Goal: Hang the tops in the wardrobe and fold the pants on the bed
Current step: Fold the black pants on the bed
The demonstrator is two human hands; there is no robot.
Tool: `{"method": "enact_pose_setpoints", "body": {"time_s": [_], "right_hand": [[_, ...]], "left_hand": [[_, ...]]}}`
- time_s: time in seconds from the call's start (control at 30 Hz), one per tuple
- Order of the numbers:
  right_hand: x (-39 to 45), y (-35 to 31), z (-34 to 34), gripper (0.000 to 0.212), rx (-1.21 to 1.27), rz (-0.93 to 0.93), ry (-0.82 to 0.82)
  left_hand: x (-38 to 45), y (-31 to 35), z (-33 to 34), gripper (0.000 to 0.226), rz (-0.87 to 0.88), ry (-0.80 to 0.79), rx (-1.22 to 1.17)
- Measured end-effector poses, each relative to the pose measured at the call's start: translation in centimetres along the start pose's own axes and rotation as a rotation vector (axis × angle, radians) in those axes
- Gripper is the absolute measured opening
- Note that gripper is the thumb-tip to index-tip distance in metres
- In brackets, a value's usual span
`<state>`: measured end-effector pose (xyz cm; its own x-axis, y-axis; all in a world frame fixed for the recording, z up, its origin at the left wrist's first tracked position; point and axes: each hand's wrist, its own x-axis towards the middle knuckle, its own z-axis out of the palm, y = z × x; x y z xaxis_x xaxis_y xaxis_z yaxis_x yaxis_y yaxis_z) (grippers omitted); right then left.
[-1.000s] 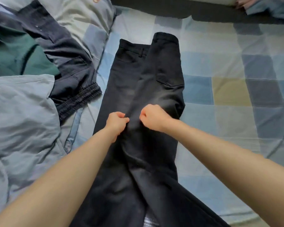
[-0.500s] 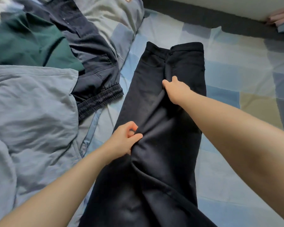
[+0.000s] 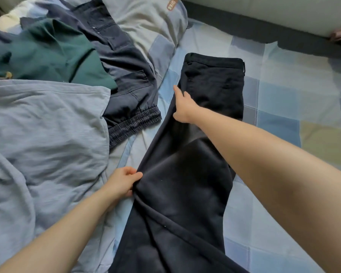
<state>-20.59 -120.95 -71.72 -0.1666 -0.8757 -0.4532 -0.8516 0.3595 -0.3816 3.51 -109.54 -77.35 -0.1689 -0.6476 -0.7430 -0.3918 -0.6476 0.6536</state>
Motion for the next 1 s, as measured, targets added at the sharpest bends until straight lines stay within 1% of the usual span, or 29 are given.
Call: {"method": "enact_pose_setpoints", "body": {"time_s": [0.03,0.07,0.1,0.17,0.2,0.23,0.27,0.3,0.33,0.37,0.4,0.43,0.47,0.5,0.53,0.57,0.63,0.67,0.7,0.73,0.77,0.8,0.83,0.93,0.97,1.0], "right_hand": [[-0.3,0.5,-0.3,0.087,0.107,-0.056,0.069],[-0.9,1.3,-0.7,0.084,0.201,-0.095,0.175],[-1.5,2.7,-0.8,0.075,0.296,-0.085,0.31],[-3.2,6.3,-1.0,0.054,0.444,0.085,0.605],[-4.2,8.6,-0.9,0.043,0.482,0.214,0.698],[-5.3,10.9,-0.5,0.031,0.508,0.345,0.731],[-6.2,13.0,0.3,0.019,0.534,0.478,0.7],[-7.2,14.9,1.2,0.017,0.564,0.572,0.641],[-8.1,16.1,2.1,0.028,0.594,0.628,0.566],[-9.0,16.7,3.0,0.039,0.641,0.654,0.494],[-10.2,16.7,3.6,0.045,0.727,0.657,0.418],[-11.1,16.5,4.2,0.046,0.828,0.639,0.331],[-11.7,16.6,4.7,0.043,0.895,0.608,0.257],[-12.0,16.5,5.0,0.037,0.926,0.551,0.225],[-12.0,16.9,5.2,0.03,0.925,0.504,0.239],[-12.0,17.7,5.6,0.024,0.918,0.459,0.305],[-12.4,19.2,6.0,0.018,0.853,0.447,0.475],[-13.0,20.1,6.2,0.018,0.837,0.498,0.53],[-13.4,21.2,6.7,0.02,0.846,0.561,0.543],[-13.9,22.1,7.2,0.023,0.872,0.627,0.517],[-14.2,22.5,7.6,0.027,0.894,0.67,0.485],[-14.2,22.6,7.8,0.029,0.897,0.696,0.458],[-14.2,22.5,7.7,0.027,0.88,0.705,0.475],[-15.5,20.5,6.1,0.009,0.671,0.681,0.666],[-16.4,20.0,5.9,0.012,0.605,0.645,0.701],[-17.2,19.3,5.9,0.02,0.6,0.613,0.669]], "left_hand": [[0.1,-0.3,0.0,0.016,-0.017,-0.009,-0.047],[0.1,-0.4,0.0,0.016,-0.024,-0.017,-0.077],[0.2,-0.6,0.1,0.02,-0.025,-0.016,-0.082],[0.3,-0.7,0.0,0.031,0.006,0.027,0.014],[0.3,-0.5,-0.1,0.041,0.024,0.053,0.081],[0.3,-0.4,-0.1,0.051,0.037,0.073,0.131],[0.2,0.0,-0.1,0.062,0.045,0.078,0.151],[0.2,0.5,0.2,0.067,0.042,0.066,0.166],[0.2,1.2,0.6,0.065,0.047,0.047,0.2],[0.3,1.8,0.8,0.057,0.062,0.039,0.251],[0.3,2.6,1.4,0.049,0.093,0.033,0.316],[0.6,3.4,1.7,0.043,0.123,0.045,0.356],[0.9,4.2,2.3,0.04,0.151,0.057,0.374],[1.4,4.8,2.7,0.04,0.168,0.077,0.359],[2.0,5.6,3.1,0.04,0.187,0.094,0.339],[2.4,6.2,3.6,0.039,0.191,0.114,0.311],[3.2,7.0,4.3,0.029,0.171,0.157,0.204],[3.6,7.1,4.6,0.024,0.146,0.184,0.131],[3.8,6.9,4.8,0.021,0.115,0.211,0.059],[3.7,6.6,5.1,0.021,0.078,0.24,0.006],[3.6,6.1,5.0,0.025,0.049,0.255,-0.035],[3.5,5.7,5.1,0.034,0.034,0.256,-0.054],[3.4,5.2,5.1,0.036,0.03,0.235,-0.046],[2.6,4.1,4.7,0.033,0.051,0.16,0.022],[2.3,3.8,4.4,0.036,0.047,0.126,0.039],[2.1,3.4,4.1,0.042,0.035,0.096,0.04]]}}
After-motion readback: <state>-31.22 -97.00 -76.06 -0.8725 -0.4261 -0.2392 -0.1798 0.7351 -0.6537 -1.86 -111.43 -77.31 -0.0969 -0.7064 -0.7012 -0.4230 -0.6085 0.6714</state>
